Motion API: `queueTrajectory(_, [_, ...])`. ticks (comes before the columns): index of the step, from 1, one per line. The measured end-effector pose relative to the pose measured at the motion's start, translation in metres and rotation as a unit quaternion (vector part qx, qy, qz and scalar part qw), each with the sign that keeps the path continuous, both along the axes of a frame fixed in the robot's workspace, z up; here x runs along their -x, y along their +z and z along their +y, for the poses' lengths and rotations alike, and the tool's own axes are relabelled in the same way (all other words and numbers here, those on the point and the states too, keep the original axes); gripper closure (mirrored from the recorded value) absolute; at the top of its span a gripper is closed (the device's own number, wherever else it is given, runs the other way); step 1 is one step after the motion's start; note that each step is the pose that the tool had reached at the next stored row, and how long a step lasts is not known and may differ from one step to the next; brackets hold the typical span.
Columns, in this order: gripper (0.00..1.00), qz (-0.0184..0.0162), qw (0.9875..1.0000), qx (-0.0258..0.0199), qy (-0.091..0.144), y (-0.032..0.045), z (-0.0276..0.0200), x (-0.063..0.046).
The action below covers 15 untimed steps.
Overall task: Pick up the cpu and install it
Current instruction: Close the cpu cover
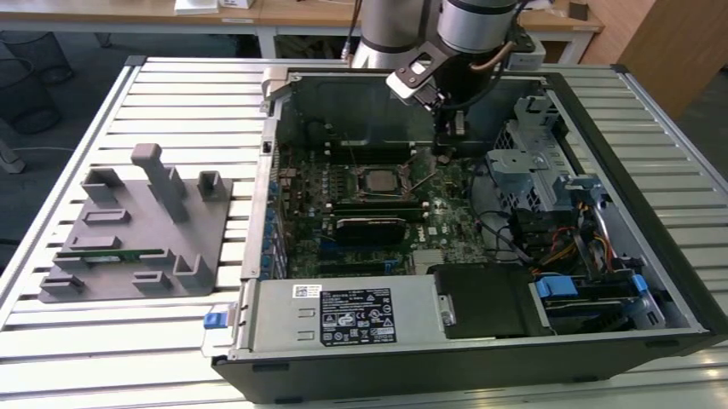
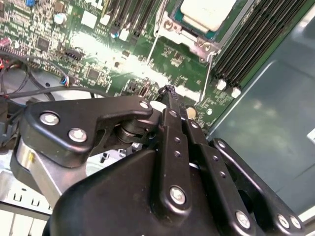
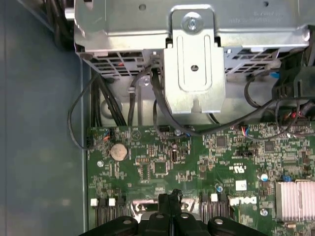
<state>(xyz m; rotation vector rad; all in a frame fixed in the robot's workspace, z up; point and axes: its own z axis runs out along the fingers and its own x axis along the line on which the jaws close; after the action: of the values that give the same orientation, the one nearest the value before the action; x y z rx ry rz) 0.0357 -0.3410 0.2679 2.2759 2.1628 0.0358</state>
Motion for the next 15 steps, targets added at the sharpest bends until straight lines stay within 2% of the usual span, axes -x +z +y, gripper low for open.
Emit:
queueTrajectory(10, [0.89,0.0,1.0,0.0,0.0,0.0,0.0,-0.0029])
queueTrajectory(15, [0.89,0.0,1.0,-0.0001,0.0,-0.0003,0.0002,-0.0094])
